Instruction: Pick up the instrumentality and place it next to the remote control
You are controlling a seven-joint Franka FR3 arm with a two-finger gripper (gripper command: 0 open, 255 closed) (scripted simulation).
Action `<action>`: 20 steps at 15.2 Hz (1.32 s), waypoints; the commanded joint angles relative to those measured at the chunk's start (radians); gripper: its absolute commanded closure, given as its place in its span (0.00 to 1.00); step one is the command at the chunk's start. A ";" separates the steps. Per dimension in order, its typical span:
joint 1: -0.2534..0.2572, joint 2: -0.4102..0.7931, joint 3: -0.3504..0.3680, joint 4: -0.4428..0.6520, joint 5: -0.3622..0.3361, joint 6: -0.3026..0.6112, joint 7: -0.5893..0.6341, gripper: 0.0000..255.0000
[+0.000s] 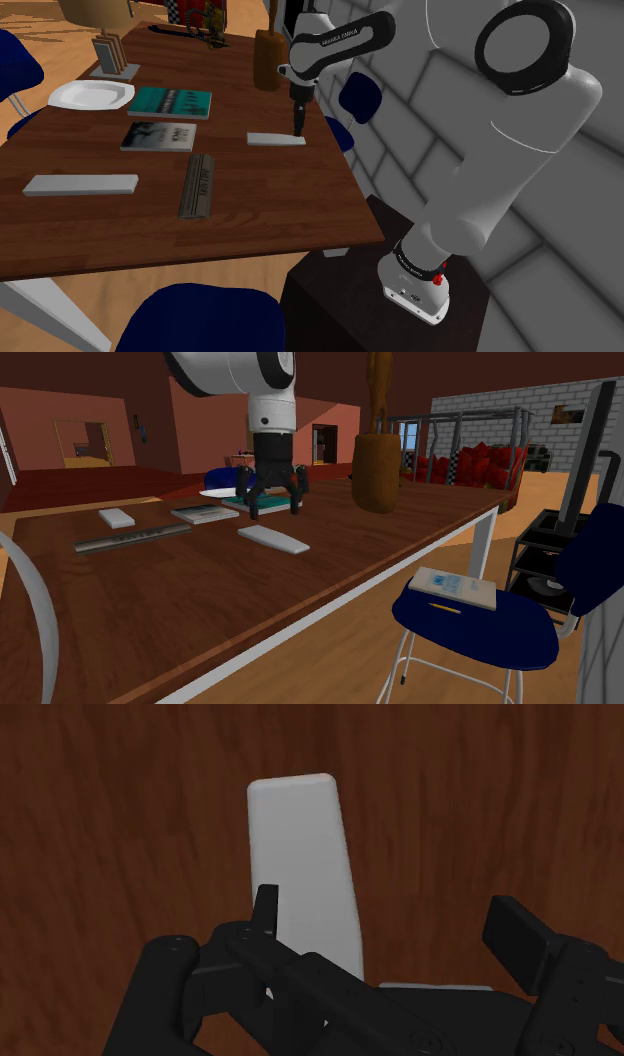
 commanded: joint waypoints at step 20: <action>0.004 0.228 0.032 0.097 0.069 0.160 -0.163 0.00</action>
